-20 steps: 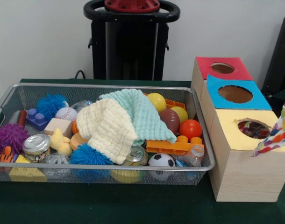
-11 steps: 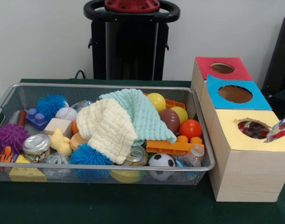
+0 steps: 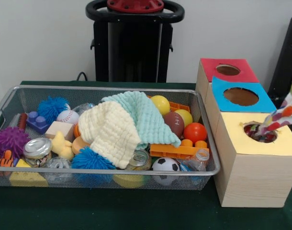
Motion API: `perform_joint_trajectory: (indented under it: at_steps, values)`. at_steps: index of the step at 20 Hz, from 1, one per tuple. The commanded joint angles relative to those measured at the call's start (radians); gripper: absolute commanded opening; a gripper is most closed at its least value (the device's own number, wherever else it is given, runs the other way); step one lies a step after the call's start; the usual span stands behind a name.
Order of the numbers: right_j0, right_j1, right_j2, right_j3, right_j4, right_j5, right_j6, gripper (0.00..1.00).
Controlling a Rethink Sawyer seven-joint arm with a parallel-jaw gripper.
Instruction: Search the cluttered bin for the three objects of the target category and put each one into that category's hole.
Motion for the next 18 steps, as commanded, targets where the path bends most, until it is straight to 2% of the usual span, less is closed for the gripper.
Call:
perform_joint_trajectory:
  at_steps: [1,10,18]
  values:
    - [-0.076,-0.062,0.018,0.22,-0.124,0.072,-0.217,0.0]
    - [-0.136,-0.109,0.062,0.283,-0.207,0.017,-0.336,0.0]
    - [-0.177,-0.155,0.097,0.389,-0.28,-0.105,-0.4,0.0]
